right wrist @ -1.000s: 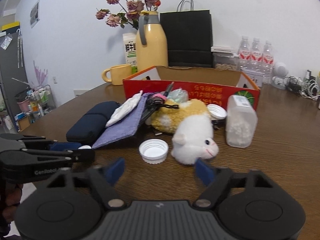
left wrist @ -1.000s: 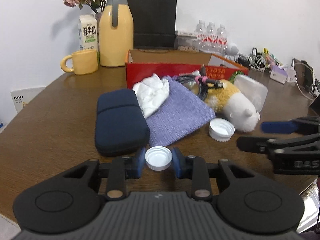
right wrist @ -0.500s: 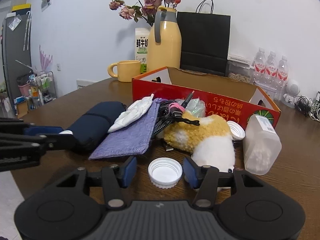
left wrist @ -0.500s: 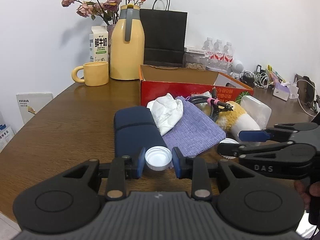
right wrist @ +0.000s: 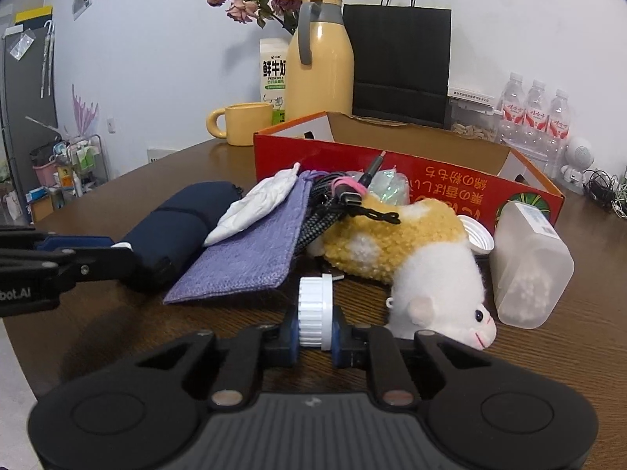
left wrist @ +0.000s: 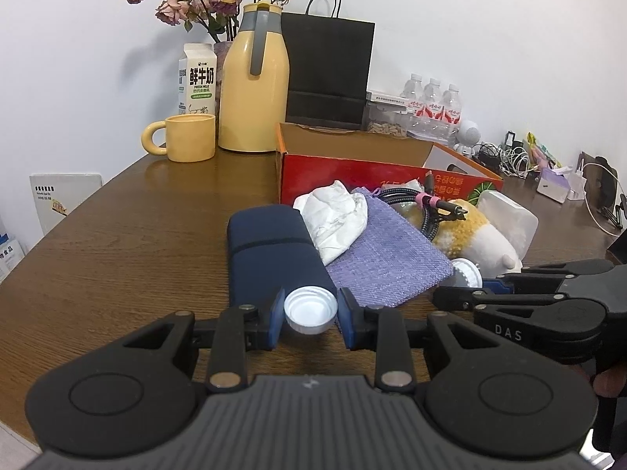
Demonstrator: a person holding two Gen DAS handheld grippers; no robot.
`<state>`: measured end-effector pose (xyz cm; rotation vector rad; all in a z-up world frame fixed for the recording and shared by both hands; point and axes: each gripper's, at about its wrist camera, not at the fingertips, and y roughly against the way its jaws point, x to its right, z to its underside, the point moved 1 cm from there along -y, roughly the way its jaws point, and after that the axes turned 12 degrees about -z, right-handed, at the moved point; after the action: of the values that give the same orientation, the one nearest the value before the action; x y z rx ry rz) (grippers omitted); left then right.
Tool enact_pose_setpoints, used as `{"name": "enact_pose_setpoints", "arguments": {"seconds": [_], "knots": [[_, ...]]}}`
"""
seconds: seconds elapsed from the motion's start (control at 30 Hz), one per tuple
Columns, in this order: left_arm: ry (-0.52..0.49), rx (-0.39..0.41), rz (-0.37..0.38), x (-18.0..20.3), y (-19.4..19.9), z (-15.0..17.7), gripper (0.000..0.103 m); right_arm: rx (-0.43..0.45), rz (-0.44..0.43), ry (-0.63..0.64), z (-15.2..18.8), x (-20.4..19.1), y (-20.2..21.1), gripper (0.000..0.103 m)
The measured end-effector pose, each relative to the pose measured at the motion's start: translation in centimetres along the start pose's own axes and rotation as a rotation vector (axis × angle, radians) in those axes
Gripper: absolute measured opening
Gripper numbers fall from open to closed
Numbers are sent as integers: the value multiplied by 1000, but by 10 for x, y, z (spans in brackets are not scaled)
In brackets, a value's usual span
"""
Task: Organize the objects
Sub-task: 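Grasp a white bottle cap with the left gripper while the right gripper grasps another cap, then lift both caps with both grippers over the cardboard box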
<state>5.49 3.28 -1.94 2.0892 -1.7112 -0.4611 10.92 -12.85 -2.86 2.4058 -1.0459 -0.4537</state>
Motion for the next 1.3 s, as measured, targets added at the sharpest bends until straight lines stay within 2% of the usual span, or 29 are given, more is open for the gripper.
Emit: {"name": "enact_pose_setpoints", "arguments": {"seconds": [0.13,0.37,0.73,1.0,1.2,1.3], "knots": [[0,3,1,0,-1,-1,29,28,-6,7,-1,-2,6,14],[-4,44,11,7,-4,-17,29,131,8,18,-14,2,29,14],[-3,173,38,37,-26,-77,29,280,63,72,-67,23,39,14],[8,235,40,69,-61,-131,30,330,104,54,-112,57,14,14],[66,217,-10,87,-107,-167,30,337,145,-3,-139,92,-20,14],[104,181,-39,89,-132,-168,29,326,161,-67,-133,114,-37,14]]}}
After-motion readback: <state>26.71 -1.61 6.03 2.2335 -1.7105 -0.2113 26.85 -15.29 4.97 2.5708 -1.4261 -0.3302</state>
